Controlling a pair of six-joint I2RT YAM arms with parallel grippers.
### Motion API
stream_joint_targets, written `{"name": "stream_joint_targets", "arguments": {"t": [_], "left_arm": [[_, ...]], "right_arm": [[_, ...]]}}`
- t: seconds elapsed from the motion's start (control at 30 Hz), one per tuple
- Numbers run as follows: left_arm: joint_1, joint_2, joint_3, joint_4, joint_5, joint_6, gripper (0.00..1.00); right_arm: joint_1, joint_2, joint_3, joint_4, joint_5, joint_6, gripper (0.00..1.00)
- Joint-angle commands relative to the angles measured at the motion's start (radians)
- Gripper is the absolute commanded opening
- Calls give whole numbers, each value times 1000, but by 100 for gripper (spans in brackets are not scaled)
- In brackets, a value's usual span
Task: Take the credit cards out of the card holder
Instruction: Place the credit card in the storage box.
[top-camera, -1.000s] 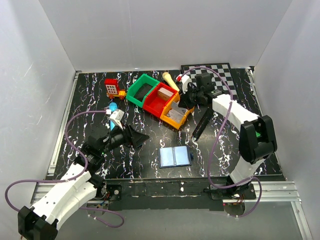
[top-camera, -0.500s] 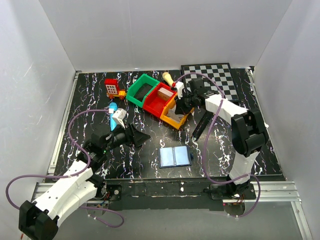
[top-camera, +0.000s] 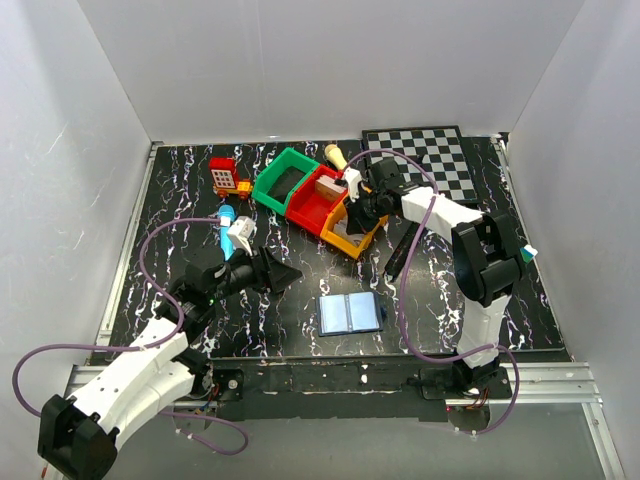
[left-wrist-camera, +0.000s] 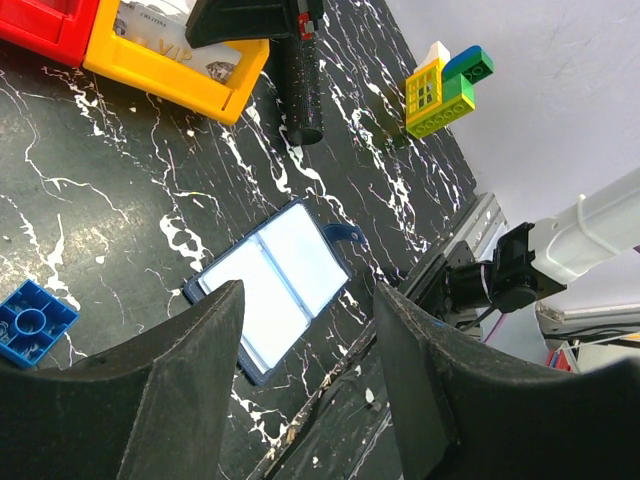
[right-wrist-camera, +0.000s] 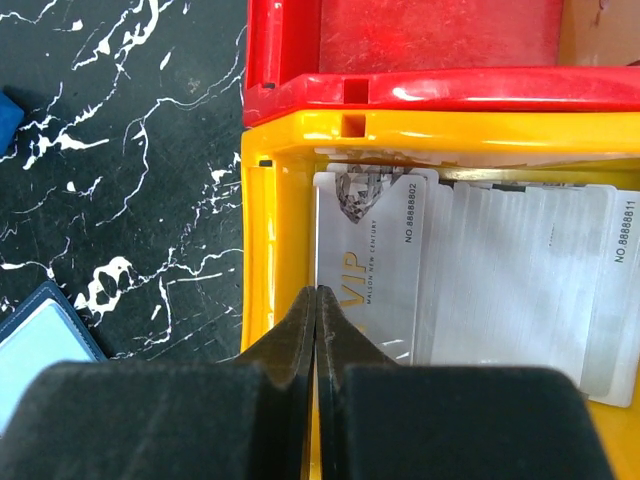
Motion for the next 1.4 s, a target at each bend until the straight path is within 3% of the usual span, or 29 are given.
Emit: {"name": "stream_joint_targets", "arguments": {"t": [0.0,0.7,1.37], "left_arm": [[4,7,15,16,17,6,53],[4,13,15,16,15,6,54],[4,33,18,16,26,4,54]], "right_arm": [[3,10,44,-23,21,11,1],[9,24,79,-20,228,53,1],[17,42,76,9,263,63,1]]}}
